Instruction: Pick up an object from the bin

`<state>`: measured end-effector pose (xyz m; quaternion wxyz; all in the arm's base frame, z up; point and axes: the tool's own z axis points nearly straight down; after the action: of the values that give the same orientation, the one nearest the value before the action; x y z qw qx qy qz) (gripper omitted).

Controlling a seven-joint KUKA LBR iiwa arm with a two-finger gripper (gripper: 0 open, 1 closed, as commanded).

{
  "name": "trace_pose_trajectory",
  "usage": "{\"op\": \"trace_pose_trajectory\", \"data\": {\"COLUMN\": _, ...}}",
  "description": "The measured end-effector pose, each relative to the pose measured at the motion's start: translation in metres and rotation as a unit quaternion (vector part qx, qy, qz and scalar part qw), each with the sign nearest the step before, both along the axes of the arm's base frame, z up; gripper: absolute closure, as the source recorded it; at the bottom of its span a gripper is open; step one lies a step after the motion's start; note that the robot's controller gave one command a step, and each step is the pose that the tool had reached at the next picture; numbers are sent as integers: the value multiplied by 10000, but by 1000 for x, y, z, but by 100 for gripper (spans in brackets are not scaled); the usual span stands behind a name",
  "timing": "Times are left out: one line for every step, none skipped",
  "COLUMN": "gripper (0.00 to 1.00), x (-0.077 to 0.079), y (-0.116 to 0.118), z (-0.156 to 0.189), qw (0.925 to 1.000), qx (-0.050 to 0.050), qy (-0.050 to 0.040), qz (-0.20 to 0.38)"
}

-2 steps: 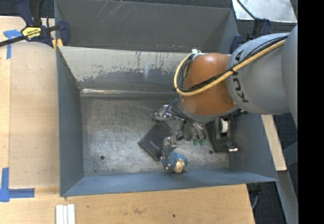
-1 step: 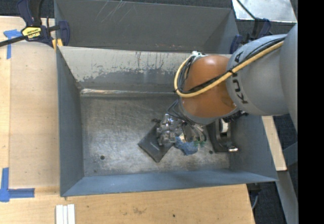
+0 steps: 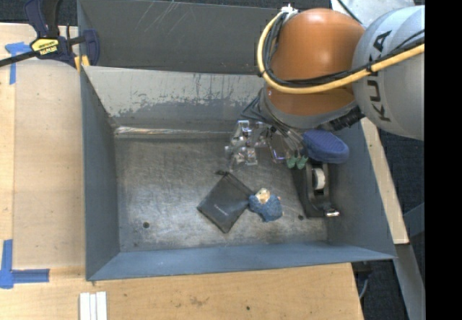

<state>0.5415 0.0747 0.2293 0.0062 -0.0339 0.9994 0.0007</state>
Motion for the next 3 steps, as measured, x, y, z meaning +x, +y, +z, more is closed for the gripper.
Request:
{"op": "trace_pose_trajectory", "data": {"gripper": 0, "x": -2, "y": -1, "z": -5, "qw": 10000, "qx": -7, "qy": 46, "qz": -12}}
{"op": "trace_pose_trajectory", "data": {"gripper": 0, "x": -6, "y": 5, "z": -145, "qw": 9933, "qx": -17, "qy": 82, "qz": 1148}}
{"op": "trace_pose_trajectory", "data": {"gripper": 0, "x": -5, "y": -33, "z": -155, "qw": 9997, "qx": 26, "qy": 28, "qz": -237}}
